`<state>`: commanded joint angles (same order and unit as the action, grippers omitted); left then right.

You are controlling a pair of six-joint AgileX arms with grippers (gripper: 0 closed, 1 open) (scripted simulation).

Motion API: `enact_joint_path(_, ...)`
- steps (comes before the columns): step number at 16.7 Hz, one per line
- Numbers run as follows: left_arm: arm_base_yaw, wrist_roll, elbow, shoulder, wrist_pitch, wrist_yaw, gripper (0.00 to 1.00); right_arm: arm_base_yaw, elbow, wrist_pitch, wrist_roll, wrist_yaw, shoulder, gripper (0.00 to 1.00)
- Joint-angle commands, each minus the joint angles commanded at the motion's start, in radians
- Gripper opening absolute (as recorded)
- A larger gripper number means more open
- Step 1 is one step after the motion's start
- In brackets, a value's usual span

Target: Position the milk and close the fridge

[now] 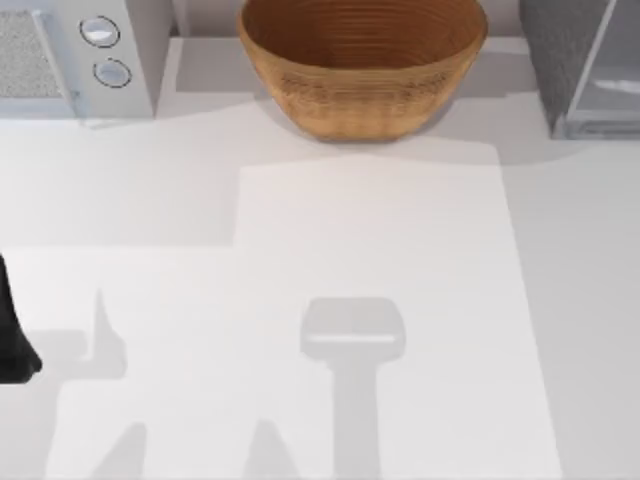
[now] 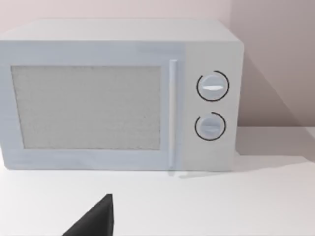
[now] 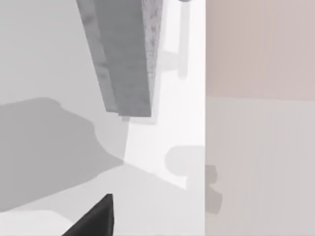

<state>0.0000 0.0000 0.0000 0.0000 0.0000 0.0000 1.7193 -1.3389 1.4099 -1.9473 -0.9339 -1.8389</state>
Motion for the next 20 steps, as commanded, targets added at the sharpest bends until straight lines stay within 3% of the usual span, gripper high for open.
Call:
enact_joint_path(4,0.0,0.0,0.0,0.0,0.0,0.0,1.0,-0.189,-0.008,-0.209,0.251,0.027,-0.02,1.0)
enact_joint_path(14,0.0,0.0,0.0,0.0,0.0,0.0,1.0,-0.684,0.011,-0.885,1.07,0.135,-0.016,1.0)
enact_joint_path(17,0.0,0.0,0.0,0.0,0.0,0.0,1.0,-0.758,0.026,-1.031,1.229,0.161,-0.004,1.0)
enact_joint_path(20,0.0,0.0,0.0,0.0,0.0,0.0,1.0,-0.787,0.034,-1.098,1.295,0.173,0.004,1.0)
